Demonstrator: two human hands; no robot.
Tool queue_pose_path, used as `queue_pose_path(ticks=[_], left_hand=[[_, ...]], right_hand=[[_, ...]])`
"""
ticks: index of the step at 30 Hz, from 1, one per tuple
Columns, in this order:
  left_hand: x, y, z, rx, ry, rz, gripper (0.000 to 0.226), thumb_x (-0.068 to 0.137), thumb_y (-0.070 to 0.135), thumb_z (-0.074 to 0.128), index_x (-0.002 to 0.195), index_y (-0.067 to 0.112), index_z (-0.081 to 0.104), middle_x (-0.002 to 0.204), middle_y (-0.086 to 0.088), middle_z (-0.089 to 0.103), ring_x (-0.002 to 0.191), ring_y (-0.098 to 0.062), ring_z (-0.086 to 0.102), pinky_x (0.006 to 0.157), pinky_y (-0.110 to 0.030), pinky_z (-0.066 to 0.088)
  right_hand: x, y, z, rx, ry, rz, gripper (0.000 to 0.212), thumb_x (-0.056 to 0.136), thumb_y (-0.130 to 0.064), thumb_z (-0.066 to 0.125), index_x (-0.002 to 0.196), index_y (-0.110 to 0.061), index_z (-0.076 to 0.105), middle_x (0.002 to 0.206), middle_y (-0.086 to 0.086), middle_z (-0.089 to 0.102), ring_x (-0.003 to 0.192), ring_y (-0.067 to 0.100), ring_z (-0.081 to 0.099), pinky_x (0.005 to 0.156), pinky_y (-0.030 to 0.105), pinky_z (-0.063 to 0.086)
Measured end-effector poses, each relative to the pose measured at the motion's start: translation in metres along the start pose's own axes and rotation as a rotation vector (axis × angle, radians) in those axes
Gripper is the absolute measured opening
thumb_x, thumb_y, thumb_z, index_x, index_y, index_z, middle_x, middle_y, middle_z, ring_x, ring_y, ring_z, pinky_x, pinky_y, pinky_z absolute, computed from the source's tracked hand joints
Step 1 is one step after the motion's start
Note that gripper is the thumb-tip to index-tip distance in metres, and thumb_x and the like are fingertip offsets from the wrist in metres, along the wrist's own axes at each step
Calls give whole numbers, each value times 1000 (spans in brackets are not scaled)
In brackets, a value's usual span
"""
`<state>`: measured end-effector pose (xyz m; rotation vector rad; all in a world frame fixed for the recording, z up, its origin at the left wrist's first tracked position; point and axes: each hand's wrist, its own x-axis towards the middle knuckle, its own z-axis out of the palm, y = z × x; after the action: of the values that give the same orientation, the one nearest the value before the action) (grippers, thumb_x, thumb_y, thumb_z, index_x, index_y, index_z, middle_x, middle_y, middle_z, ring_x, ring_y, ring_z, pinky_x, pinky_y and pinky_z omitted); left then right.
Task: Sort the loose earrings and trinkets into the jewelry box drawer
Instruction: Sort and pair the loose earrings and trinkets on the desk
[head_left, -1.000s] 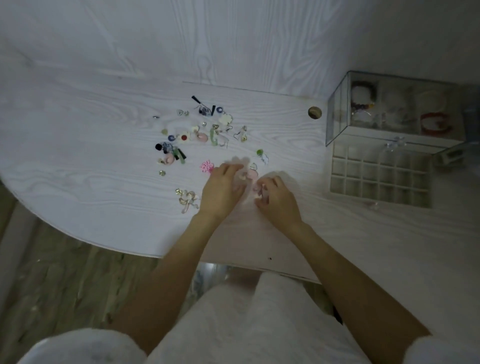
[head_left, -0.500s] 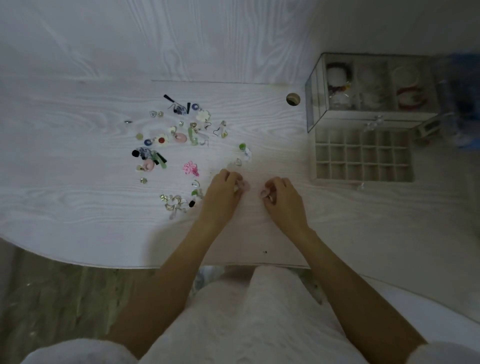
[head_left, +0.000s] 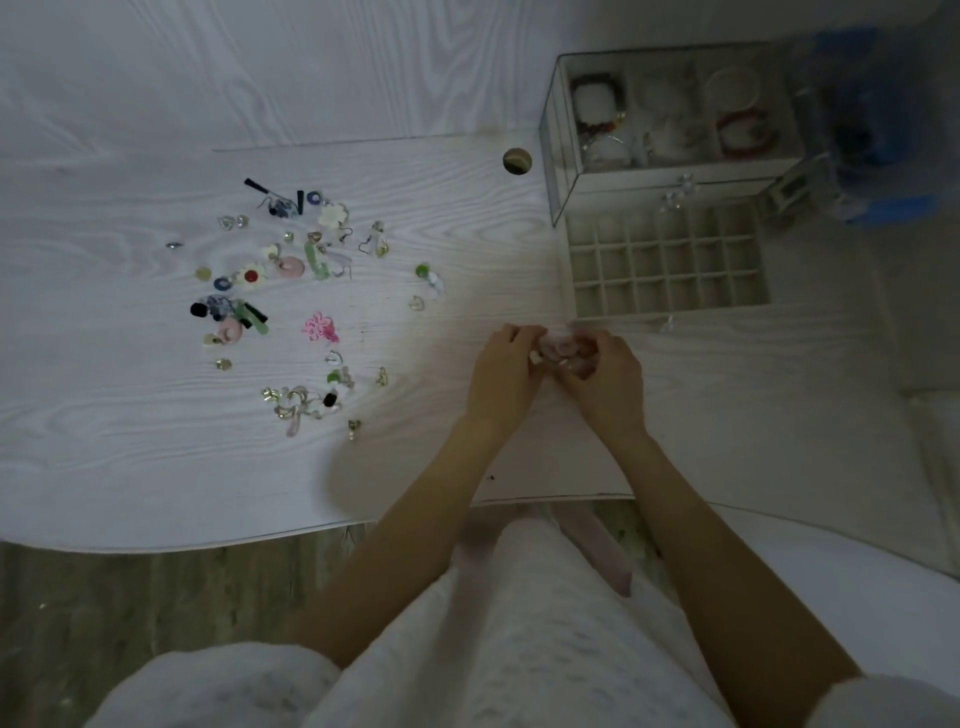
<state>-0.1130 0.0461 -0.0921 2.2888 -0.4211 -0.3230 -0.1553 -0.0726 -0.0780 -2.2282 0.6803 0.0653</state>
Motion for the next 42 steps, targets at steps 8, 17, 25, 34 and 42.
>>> queue_pose_path(ticks=[8, 17, 25, 34, 42], left_hand=[[-6, 17, 20, -65, 6, -39, 43, 78, -7, 56, 119, 3, 59, 111, -16, 63, 98, -31, 61, 86, -39, 50], [-8, 33, 21, -18, 59, -67, 53, 71, -14, 50, 121, 3, 57, 120, -19, 57, 107, -36, 53, 89, -37, 44], [-58, -20, -89, 70, 150, 0, 29, 89, 35, 49, 110, 25, 66, 99, 6, 70, 84, -6, 64, 69, -22, 50], [-44, -104, -191, 230, 96, -384, 40, 85, 28, 64, 122, 19, 55, 109, 2, 65, 91, -16, 58, 75, -31, 48], [-58, -117, -146, 263, 99, -339, 35, 77, 29, 70, 104, 13, 54, 101, -6, 56, 91, -24, 53, 66, -35, 45]], right_hand=[[-1, 10, -15, -32, -27, -14, 44, 73, -9, 73, 114, -11, 56, 113, 12, 53, 87, 16, 55, 79, 25, 42], [1, 11, -29, -114, -165, -144, 47, 77, 1, 61, 121, -13, 51, 117, 13, 46, 92, 27, 56, 78, 35, 48], [-5, -22, -37, -262, -143, -542, 33, 85, -4, 56, 116, -12, 58, 112, 8, 54, 92, 23, 58, 71, 26, 43], [50, -111, 70, -364, -323, -582, 57, 84, -2, 50, 138, -16, 40, 143, 10, 36, 125, 31, 32, 99, 42, 35], [46, -111, 98, -358, -178, -623, 16, 85, -2, 55, 98, -5, 65, 104, 14, 58, 95, 34, 46, 74, 41, 46]])
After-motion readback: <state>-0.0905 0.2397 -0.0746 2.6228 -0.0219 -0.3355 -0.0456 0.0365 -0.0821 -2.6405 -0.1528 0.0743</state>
